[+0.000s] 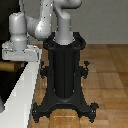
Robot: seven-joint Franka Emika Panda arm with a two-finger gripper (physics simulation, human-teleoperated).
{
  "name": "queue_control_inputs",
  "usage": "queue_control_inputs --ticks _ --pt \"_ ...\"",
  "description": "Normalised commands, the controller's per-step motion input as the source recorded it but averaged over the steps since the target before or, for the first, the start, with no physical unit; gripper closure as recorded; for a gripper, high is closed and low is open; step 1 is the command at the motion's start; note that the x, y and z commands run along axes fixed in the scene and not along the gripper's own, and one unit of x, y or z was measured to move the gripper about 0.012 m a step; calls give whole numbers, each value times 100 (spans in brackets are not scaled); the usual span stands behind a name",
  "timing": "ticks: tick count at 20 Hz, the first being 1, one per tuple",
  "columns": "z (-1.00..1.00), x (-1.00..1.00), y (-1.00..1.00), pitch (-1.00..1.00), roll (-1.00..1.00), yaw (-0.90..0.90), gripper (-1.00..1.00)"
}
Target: Open the door by pressing down and pulling on the handle.
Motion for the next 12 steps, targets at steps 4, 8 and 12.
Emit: queue_control_inputs --ticks 4,8,12 --pt "-75 0 0 -11 0 0 100" --pt "-100 0 0 -11 0 0 100" --pt "-50 0 0 -11 0 0 100"
